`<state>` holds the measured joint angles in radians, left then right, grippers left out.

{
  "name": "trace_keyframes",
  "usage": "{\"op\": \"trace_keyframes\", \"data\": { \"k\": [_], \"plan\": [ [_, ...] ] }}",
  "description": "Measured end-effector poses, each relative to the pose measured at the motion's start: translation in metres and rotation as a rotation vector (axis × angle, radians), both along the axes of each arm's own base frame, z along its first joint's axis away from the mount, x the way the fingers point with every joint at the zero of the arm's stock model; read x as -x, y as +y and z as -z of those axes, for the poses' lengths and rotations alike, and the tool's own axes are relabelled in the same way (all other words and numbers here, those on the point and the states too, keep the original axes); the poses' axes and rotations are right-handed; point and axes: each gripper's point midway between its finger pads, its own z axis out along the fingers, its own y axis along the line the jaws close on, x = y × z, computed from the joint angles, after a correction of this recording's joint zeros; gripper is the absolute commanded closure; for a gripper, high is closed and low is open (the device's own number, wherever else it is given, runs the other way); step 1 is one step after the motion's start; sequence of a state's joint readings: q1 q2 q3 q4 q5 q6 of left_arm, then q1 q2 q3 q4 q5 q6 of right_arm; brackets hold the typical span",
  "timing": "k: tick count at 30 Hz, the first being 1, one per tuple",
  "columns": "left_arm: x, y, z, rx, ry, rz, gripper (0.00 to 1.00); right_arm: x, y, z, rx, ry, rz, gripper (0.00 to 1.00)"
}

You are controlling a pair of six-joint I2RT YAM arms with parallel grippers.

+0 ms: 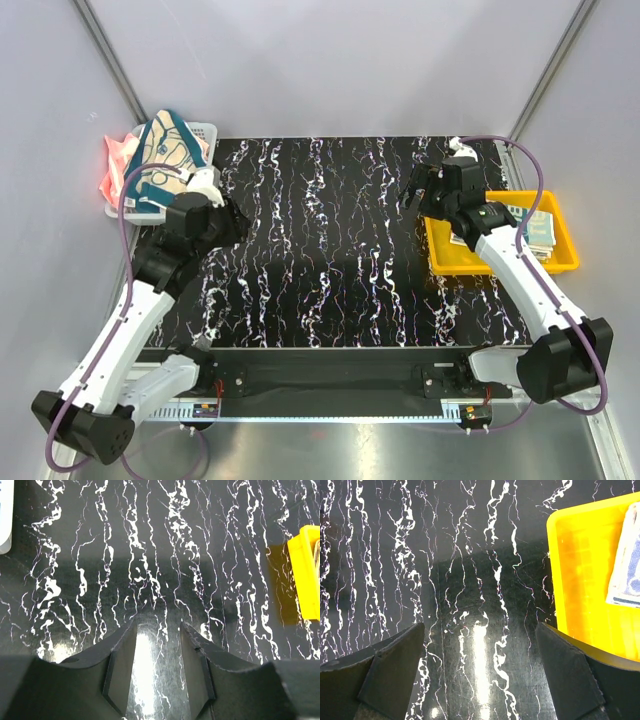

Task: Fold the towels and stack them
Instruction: Grab crumpled towel

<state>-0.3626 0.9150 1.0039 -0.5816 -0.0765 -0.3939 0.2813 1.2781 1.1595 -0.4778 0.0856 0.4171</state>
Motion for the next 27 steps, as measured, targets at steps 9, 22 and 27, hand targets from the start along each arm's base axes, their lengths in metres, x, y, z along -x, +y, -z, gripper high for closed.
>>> {"op": "trace_keyframes", "data": {
  "k": [9, 22, 27],
  "plan": [
    [-0.037, 0.017, 0.017, -0.048, 0.068, -0.203, 0.46, 0.0, 0.001, -0.012, -0.001, -0.023, -0.011, 0.0],
    [-0.139, 0.175, 0.071, -0.09, 0.158, -0.925, 0.41, 0.009, 0.026, -0.007, -0.095, 0.006, -0.121, 0.0],
    [-0.151, 0.207, 0.105, -0.097, 0.24, -1.008, 0.41, 0.014, 0.032, 0.001, -0.12, 0.03, -0.147, 0.0]
  ]
}}
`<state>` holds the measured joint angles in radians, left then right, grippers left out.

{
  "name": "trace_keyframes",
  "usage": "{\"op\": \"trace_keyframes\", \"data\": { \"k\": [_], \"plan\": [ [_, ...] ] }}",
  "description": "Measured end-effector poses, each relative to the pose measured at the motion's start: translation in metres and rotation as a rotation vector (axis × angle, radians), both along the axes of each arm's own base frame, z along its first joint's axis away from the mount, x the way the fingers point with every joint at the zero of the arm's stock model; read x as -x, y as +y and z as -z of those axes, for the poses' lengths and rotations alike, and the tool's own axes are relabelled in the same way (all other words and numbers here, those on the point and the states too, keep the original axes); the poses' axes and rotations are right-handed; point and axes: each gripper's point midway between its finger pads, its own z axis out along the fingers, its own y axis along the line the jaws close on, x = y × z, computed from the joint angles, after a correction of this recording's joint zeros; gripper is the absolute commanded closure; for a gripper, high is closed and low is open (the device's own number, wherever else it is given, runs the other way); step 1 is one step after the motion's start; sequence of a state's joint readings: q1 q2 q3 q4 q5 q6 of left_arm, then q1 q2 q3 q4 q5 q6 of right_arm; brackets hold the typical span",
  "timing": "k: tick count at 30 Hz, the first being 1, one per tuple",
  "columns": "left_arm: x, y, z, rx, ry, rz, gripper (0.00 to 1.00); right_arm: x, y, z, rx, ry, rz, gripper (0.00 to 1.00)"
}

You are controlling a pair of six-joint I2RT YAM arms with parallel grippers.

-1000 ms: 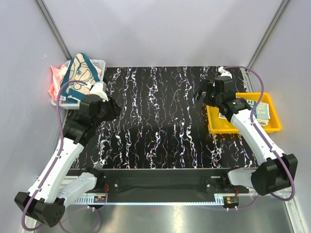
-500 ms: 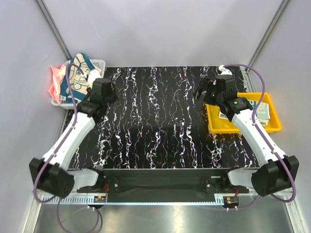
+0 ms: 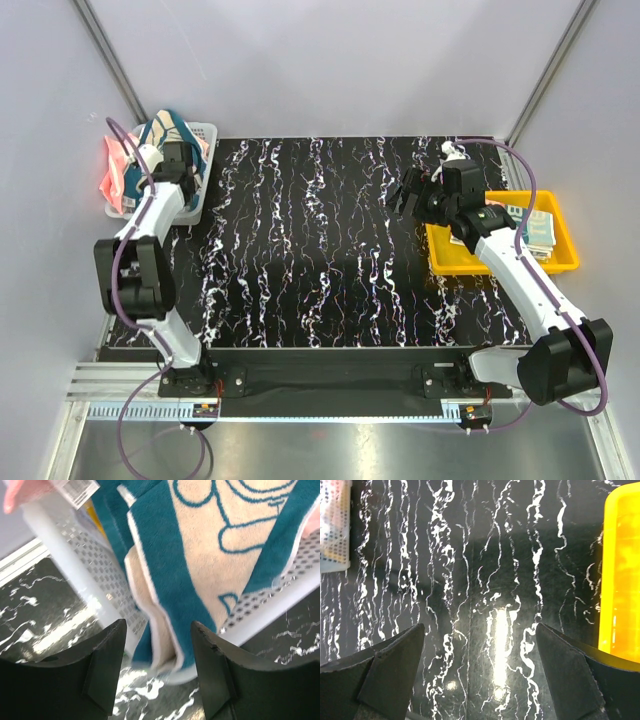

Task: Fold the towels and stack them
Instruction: Grab crumpled towel

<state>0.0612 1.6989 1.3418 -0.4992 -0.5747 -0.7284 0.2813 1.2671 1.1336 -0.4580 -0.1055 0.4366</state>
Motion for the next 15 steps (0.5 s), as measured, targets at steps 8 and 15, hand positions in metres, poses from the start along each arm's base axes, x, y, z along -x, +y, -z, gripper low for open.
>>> {"op": "trace_keyframes", "data": {
  "k": [8, 15],
  "plan": [
    [-0.022, -0.007, 0.01, 0.051, -0.012, 0.036, 0.39, 0.0, 0.006, -0.003, -0.029, -0.008, -0.023, 0.0],
    [-0.034, -0.02, 0.008, 0.104, -0.049, 0.097, 0.42, 0.0, 0.007, -0.003, -0.032, -0.008, -0.028, 0.0]
  ]
}}
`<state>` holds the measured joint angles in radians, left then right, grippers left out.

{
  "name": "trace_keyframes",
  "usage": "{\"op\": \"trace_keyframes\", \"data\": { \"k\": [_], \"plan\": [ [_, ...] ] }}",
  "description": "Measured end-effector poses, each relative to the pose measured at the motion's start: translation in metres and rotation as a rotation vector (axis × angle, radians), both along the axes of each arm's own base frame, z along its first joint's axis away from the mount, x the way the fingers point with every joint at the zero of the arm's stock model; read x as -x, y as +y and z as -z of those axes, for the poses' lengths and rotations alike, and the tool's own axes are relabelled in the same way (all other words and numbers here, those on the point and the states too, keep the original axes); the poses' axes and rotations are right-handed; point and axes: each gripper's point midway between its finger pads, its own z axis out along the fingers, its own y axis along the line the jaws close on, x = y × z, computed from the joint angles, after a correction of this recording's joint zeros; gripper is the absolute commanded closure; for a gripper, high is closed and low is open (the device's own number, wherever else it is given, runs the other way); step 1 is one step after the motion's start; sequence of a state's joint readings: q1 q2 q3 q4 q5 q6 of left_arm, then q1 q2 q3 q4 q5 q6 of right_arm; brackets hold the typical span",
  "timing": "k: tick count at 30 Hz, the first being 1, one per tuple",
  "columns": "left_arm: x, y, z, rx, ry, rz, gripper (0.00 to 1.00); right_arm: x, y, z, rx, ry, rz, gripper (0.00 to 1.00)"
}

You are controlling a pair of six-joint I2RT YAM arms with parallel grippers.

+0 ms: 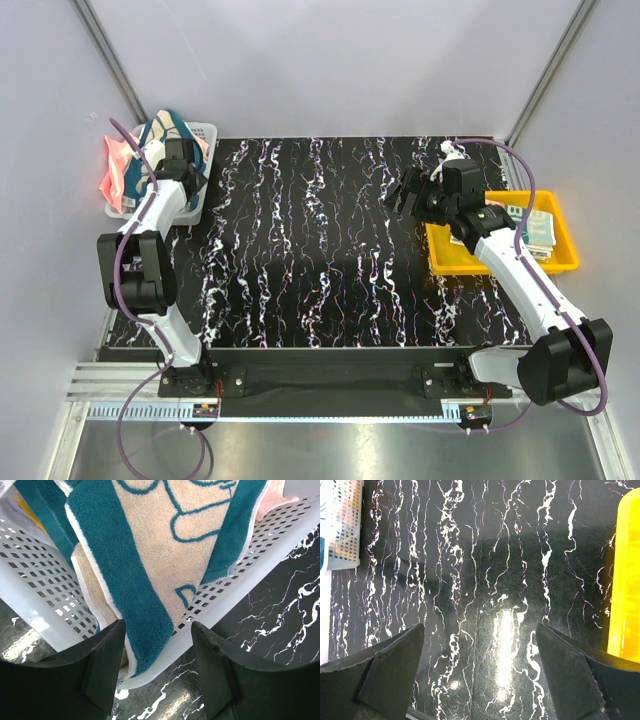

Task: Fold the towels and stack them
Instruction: Grab crumpled towel

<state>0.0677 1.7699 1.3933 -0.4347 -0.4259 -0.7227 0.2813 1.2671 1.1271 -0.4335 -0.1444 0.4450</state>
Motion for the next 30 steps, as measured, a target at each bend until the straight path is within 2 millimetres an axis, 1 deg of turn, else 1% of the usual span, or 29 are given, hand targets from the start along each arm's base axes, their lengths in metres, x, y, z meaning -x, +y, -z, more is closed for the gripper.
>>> {"op": "trace_keyframes", "data": {
  "k": [5, 12, 15, 16, 19, 20, 23, 27, 30],
  "plan": [
    [0.0, -0.002, 0.004, 0.011, 0.007, 0.003, 0.44, 0.0, 0.0, 0.0, 0.0, 0.0, 0.0, 0.0],
    [0.005, -0.008, 0.015, 0.034, 0.032, 0.021, 0.48, 0.0, 0.0, 0.0, 0.0, 0.0, 0.0, 0.0],
    [0.006, -0.009, 0.018, 0.038, 0.037, 0.021, 0.55, 0.0, 0.0, 0.0, 0.001, 0.0, 0.001, 0.0],
    [0.006, -0.01, 0.018, 0.038, 0.036, 0.022, 0.63, 0.0, 0.0, 0.0, 0.0, 0.0, 0.001, 0.0],
    [0.007, -0.011, 0.02, 0.041, 0.04, 0.023, 0.79, 0.0, 0.0, 0.0, 0.001, 0.0, 0.001, 0.0],
    [0.007, -0.011, 0.02, 0.042, 0.042, 0.024, 0.87, 0.0, 0.0, 0.0, 0.001, 0.0, 0.001, 0.0],
    [0.007, -0.012, 0.021, 0.044, 0.043, 0.027, 1.0, 0.0, 0.0, 0.0, 0.001, 0.001, 0.001, 0.0],
    [0.008, -0.012, 0.019, 0.041, 0.043, 0.034, 1.0, 0.0, 0.0, 0.0, 0.001, 0.001, 0.001, 0.0],
    [0.009, -0.012, 0.009, 0.036, 0.022, 0.039, 1.0, 0.0, 0.0, 0.0, 0.001, 0.001, 0.001, 0.01]
  ]
}}
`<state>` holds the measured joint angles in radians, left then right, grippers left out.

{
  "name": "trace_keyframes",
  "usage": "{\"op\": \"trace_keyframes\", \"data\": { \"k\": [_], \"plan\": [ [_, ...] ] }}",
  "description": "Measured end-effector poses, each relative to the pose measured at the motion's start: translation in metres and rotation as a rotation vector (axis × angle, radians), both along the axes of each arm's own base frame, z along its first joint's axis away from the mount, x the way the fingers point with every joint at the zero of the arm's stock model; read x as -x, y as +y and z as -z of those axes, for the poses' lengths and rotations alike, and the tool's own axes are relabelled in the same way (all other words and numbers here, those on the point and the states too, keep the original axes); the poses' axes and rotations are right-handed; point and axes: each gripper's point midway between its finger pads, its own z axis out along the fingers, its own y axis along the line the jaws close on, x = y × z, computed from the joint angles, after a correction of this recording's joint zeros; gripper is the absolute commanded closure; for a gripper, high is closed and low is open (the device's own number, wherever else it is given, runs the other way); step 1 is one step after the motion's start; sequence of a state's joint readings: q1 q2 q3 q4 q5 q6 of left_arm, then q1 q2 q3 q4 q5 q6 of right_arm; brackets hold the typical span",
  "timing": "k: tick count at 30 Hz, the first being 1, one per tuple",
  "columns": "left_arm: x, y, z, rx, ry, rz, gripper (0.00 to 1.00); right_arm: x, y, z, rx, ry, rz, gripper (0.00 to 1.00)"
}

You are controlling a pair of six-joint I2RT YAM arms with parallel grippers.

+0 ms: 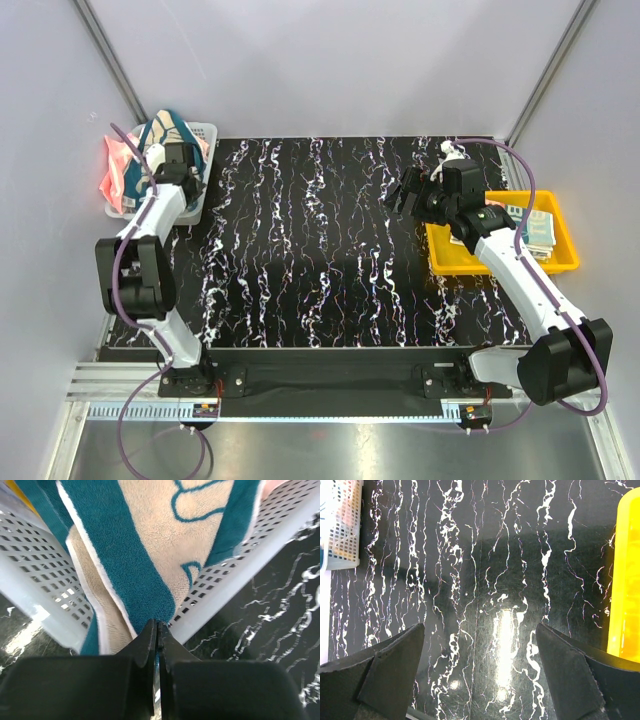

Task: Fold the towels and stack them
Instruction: Grab crumpled towel, then move the towel to the center of the board

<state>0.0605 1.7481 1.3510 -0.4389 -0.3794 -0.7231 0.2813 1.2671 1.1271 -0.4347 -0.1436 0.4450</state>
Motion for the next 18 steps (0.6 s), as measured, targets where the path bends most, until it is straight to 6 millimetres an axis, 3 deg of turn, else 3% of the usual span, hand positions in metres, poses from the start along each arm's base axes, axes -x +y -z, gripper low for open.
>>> {"op": "trace_keyframes", "data": {
  "k": [4, 10, 14, 18],
  "plan": [
    [0.008, -0.002, -0.04, -0.015, -0.089, 0.012, 1.0, 0.0, 0.0, 0.0, 0.001, 0.0, 0.0, 0.0],
    [0.026, -0.016, -0.142, -0.056, -0.342, 0.049, 1.0, 0.0, 0.0, 0.001, 0.001, 0.003, 0.001, 0.0],
    [0.039, -0.027, -0.183, -0.075, -0.441, 0.088, 1.0, 0.0, 0.0, 0.002, 0.003, 0.007, 0.0, 0.0],
    [0.04, -0.047, -0.218, -0.098, -0.492, 0.158, 1.0, 0.0, 0.0, 0.002, 0.004, 0.007, 0.001, 0.0]
  ]
}}
